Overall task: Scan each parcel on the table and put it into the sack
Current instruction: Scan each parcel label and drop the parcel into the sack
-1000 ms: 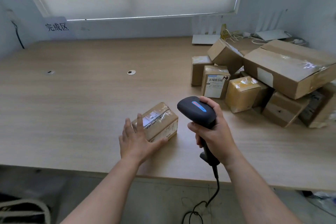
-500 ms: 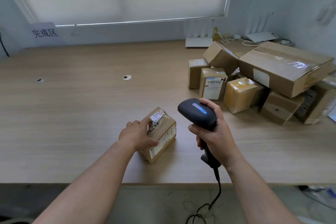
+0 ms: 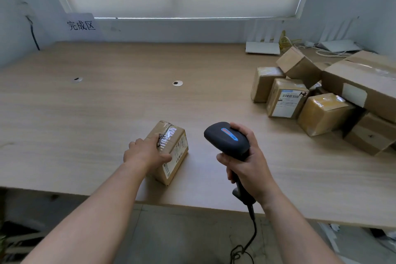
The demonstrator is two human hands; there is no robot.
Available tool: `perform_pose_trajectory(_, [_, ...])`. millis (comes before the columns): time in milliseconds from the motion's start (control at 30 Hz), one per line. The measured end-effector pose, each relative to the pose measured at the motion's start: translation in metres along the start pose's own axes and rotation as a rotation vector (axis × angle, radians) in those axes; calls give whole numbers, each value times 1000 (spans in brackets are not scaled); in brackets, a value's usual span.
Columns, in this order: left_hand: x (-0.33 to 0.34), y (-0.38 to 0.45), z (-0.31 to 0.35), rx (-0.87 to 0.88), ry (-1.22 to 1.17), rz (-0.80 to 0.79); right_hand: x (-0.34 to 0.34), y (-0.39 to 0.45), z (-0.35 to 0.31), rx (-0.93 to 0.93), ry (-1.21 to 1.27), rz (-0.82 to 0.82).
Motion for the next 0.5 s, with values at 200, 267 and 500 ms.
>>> perform_pose_trajectory(200, [-3,17,-36,-71,33,-57,34,27,8,19,34,-70])
perform_pose_trajectory(267, [-4,18,-51,-92,25,-72,48,36,11,21,55,-90])
perform_pose_trajectory(500, [-15,26,-121,-219,-20,-42,107,49,19,47,72,-189])
Point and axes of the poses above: each hand's wrist, its own y-axis towards the middle knuckle, its own x-axis out of the palm, z = x × y, the point moved 10 cm from there along y, towards the middle knuckle, and after that the axes turned 10 degrees about -x, right-handed, at the moved point
